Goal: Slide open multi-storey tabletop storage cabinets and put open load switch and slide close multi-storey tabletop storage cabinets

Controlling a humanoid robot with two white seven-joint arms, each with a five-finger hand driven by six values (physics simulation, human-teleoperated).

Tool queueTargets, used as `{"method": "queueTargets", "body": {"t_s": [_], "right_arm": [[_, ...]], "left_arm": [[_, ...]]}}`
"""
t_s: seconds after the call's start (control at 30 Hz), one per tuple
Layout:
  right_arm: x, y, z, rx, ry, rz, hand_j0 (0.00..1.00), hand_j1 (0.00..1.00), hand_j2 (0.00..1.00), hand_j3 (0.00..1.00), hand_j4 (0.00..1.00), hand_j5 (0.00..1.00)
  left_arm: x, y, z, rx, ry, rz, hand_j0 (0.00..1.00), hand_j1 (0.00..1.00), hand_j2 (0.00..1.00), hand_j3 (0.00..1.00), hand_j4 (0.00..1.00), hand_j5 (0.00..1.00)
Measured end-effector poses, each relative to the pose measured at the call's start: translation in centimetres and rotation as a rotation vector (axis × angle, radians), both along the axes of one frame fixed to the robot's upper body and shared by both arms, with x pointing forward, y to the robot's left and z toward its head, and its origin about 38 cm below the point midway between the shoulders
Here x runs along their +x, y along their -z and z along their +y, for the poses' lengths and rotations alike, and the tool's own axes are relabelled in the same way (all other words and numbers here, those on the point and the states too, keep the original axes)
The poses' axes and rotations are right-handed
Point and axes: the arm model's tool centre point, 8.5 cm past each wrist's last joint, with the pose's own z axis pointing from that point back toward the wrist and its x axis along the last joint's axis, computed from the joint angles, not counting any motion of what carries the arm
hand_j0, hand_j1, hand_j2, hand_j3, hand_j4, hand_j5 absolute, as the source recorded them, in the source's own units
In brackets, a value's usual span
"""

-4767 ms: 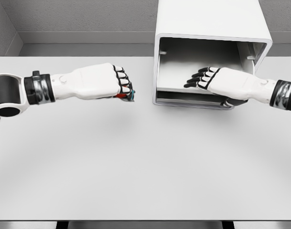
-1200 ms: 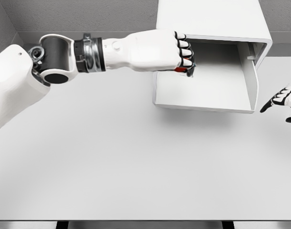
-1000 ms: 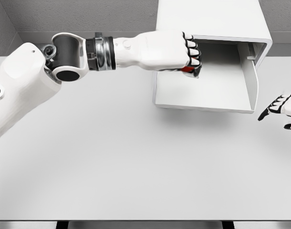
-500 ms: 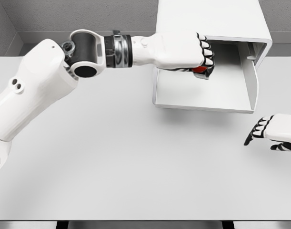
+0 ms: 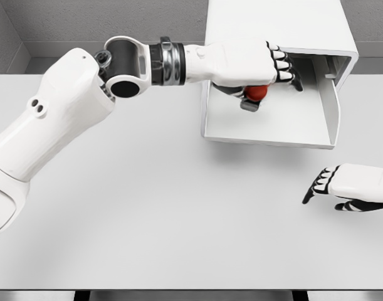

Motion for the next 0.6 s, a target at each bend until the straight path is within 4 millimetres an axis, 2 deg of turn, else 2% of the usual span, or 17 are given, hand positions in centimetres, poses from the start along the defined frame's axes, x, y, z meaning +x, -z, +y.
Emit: {"method": "queueTargets", "body": {"t_s": [0.27,0.33,0.6], "right_arm": [[0.0,0.3,0.4,0.017,-0.003,0.002,0.73,0.73,0.73,0.73,0.73,0.73],[0.0,0.3,0.5,0.022,-0.003,0.0,0.73,0.73,0.73,0.73,0.73,0.73],[0.3,0.8,1.8,0.084,-0.009,-0.009,0.73,0.73,0.73,0.73,0.73,0.73]], "left_arm": [[0.2,-0.2,-0.8,-0.008,0.0,0.002,0.97,0.97,0.97,0.97,0.97,0.97],[0.2,-0.3,-1.0,-0.01,0.001,0.0,1.0,1.0,1.0,1.0,1.0,1.0],[0.1,-1.6,-1.4,-0.05,0.007,-0.013,1.0,1.0,1.0,1.0,1.0,1.0]]}}
